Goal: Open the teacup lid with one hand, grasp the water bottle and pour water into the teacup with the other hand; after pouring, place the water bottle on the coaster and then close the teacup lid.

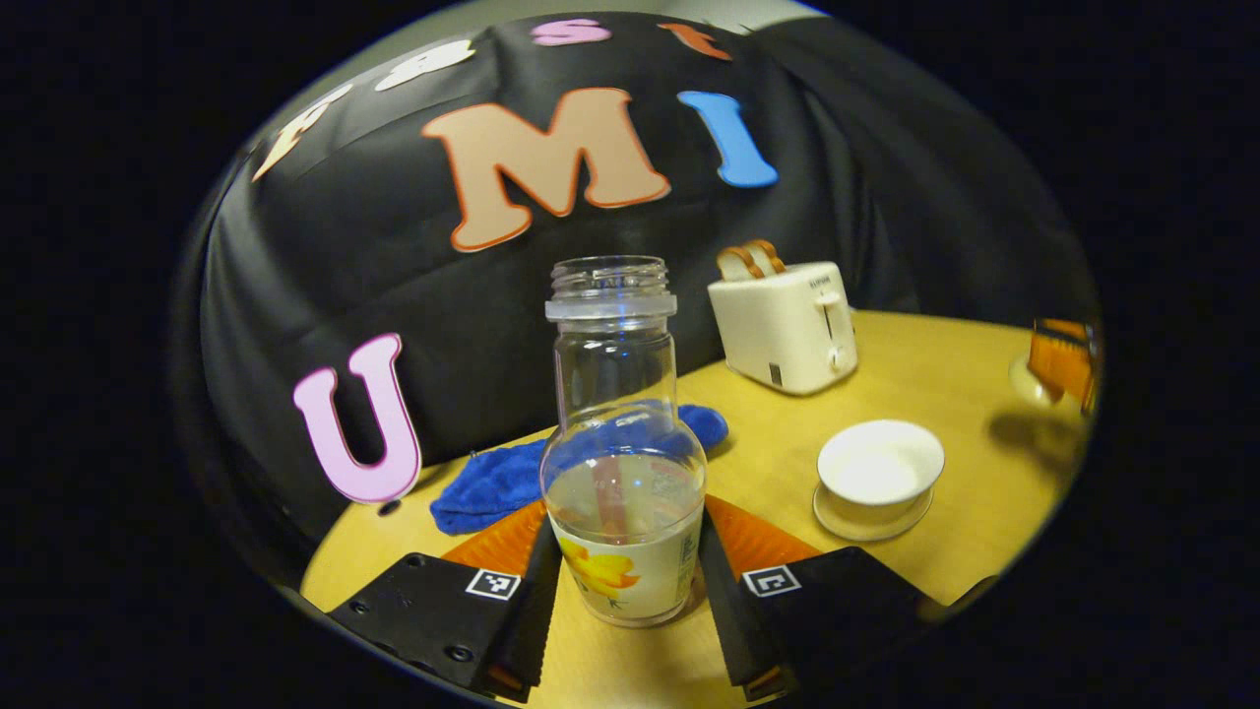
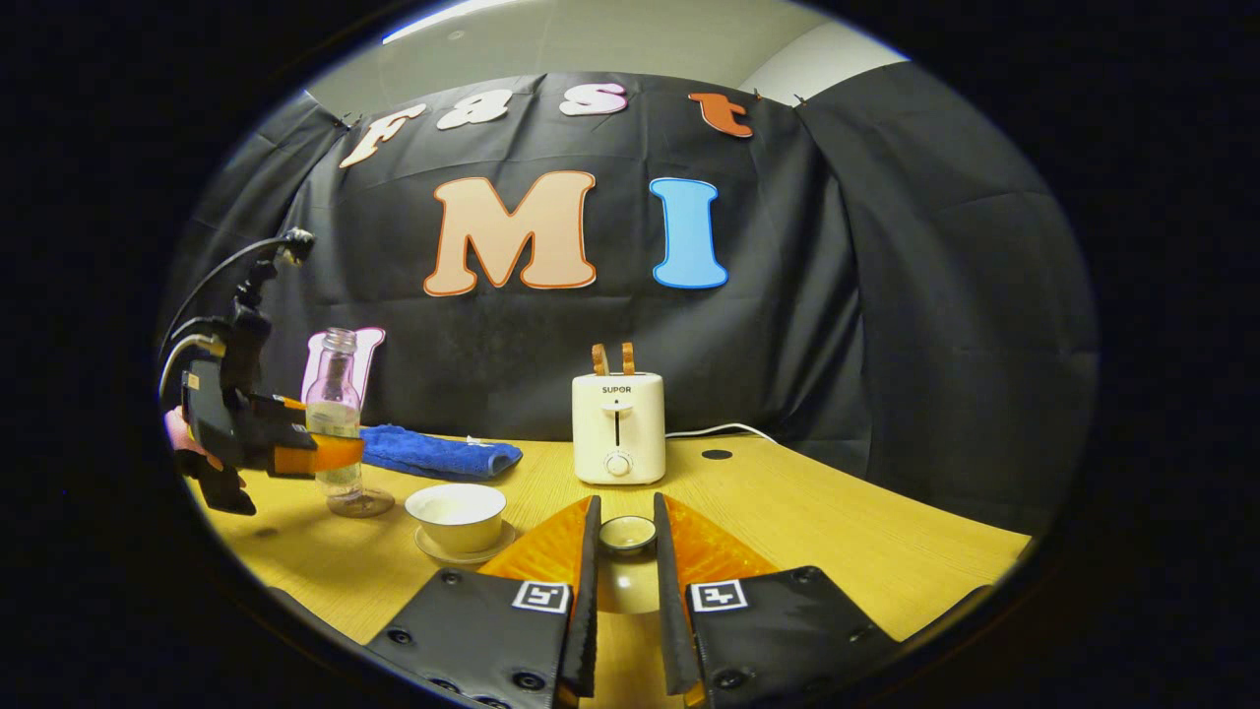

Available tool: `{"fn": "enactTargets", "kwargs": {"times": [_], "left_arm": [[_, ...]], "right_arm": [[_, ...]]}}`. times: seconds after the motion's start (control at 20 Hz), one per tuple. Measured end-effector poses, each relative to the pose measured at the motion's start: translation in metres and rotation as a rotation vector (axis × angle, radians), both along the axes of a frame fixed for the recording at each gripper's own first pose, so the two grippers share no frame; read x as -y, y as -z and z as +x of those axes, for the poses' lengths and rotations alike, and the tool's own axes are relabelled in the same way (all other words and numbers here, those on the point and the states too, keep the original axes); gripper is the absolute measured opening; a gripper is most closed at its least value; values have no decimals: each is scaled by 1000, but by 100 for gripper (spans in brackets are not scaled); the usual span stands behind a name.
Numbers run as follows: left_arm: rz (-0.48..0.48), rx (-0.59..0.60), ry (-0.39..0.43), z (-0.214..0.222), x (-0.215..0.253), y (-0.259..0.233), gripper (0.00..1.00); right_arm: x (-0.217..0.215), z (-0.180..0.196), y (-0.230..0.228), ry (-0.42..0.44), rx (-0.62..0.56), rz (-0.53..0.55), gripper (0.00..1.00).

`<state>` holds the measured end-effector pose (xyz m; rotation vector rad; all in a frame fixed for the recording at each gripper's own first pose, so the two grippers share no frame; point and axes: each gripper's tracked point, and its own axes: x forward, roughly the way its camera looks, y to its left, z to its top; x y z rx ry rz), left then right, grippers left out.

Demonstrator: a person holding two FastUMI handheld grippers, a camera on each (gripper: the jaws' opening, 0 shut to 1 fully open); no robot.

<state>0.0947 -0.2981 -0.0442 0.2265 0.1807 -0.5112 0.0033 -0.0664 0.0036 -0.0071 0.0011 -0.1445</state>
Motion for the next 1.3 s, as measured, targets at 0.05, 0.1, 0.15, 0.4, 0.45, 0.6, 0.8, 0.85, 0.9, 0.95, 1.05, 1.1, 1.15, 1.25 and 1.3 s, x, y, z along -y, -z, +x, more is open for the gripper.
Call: {"fn": "enactTargets", "kwargs": {"times": [0.05, 0.1, 0.15, 0.4, 0.45, 0.6, 0.8, 0.85, 0.9, 0.95, 1.05, 1.1, 1.15, 1.25, 1.3], "left_arm": [[-55, -18, -7, -1, 2, -5, 66], [-97, -27, -21, -2, 2, -7, 65], [-119, -33, -29, -3, 3, -8, 66], [-190, -58, -38, 3, 7, -4, 66], [-194, -68, -42, 4, 7, -1, 67], [-194, -94, -38, 5, 9, 7, 68], [-185, -103, -38, 11, 11, 14, 69], [-180, -106, -37, 11, 11, 16, 69], [-172, -111, -39, 12, 11, 18, 70], [-164, -116, -41, 12, 11, 19, 71], [-169, -113, -42, 11, 9, 16, 72], [-174, -109, -41, 11, 9, 15, 73], [-177, -108, -34, 13, 11, 16, 74], [-177, -109, -26, 10, 11, 13, 81], [-183, -110, -25, 9, 11, 11, 87]], "right_arm": [[0, 0, 0, 0, 0, 0, 30], [0, 0, 0, 0, 0, 0, 30], [0, 0, 0, 0, 0, 0, 30], [0, 0, 0, -1, -1, 0, 30], [0, 0, 0, -1, -1, 0, 30], [0, 0, 0, -1, -1, 0, 30], [0, 0, 0, -1, -1, 0, 30], [0, -1, 0, -1, -1, 0, 30], [0, -1, -1, -1, -1, 0, 30], [0, 0, 0, -1, -1, 0, 30], [0, 0, 0, -1, -1, 0, 30], [0, -1, 0, 0, -1, 0, 30], [0, -1, 0, -1, -1, 0, 30], [0, 0, 0, -1, -1, 0, 30], [0, 0, 0, -1, -1, 0, 30]]}}
